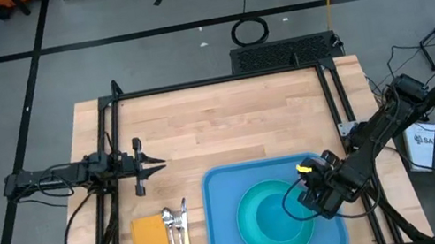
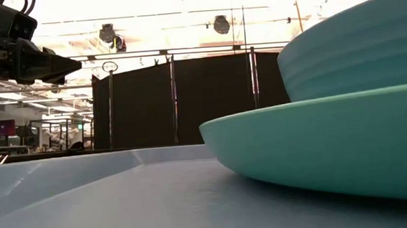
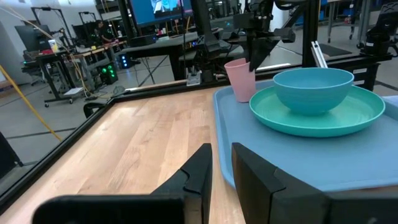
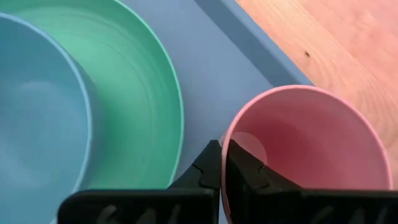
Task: Set up tray
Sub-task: Put the pink cup on the blue serving tray at the top right of the light blue plate
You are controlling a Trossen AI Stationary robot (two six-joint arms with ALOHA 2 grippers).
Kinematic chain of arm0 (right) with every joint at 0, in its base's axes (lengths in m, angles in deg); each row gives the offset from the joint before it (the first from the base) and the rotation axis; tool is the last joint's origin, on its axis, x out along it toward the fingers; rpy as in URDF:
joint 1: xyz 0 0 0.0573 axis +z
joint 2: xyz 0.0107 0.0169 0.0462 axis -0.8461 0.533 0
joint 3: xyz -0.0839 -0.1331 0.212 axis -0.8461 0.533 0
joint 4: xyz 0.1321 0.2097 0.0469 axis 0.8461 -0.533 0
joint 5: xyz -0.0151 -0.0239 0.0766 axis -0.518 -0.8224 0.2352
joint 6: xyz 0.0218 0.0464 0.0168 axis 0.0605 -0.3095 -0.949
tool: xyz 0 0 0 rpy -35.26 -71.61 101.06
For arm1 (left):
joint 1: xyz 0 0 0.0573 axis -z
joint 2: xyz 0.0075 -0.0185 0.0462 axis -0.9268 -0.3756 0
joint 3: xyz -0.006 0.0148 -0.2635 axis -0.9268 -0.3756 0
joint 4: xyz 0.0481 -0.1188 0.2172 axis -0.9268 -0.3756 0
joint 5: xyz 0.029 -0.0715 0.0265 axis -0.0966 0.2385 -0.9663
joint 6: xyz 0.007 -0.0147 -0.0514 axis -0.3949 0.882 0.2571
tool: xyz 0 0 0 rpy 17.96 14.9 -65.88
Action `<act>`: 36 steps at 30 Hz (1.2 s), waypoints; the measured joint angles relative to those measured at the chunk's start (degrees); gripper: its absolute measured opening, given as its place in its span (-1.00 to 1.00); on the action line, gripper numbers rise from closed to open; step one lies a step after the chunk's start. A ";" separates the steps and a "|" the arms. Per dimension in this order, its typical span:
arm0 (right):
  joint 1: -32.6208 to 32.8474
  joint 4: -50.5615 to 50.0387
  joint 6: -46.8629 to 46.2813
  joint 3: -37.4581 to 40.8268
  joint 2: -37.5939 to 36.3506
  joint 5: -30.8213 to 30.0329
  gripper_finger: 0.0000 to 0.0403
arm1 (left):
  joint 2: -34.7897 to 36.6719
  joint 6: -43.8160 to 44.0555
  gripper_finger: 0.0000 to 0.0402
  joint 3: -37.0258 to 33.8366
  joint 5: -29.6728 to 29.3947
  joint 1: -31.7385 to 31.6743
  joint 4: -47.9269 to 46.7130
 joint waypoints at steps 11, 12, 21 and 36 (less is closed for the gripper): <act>0.00 1.48 0.63 0.00 0.00 0.04 -0.97 | 0.01 0.00 -0.67 0.00 0.00 0.00 0.00; 0.00 2.05 0.97 0.00 0.00 0.04 -0.97 | -0.01 0.00 -0.67 0.00 0.00 0.00 0.00; 0.00 3.83 2.47 -0.01 0.00 -0.03 -0.91 | 0.01 0.00 -0.67 0.00 0.00 0.00 0.00; 0.00 3.79 3.16 -0.01 0.00 0.00 -0.56 | 0.01 0.00 -0.67 0.00 0.00 0.00 0.00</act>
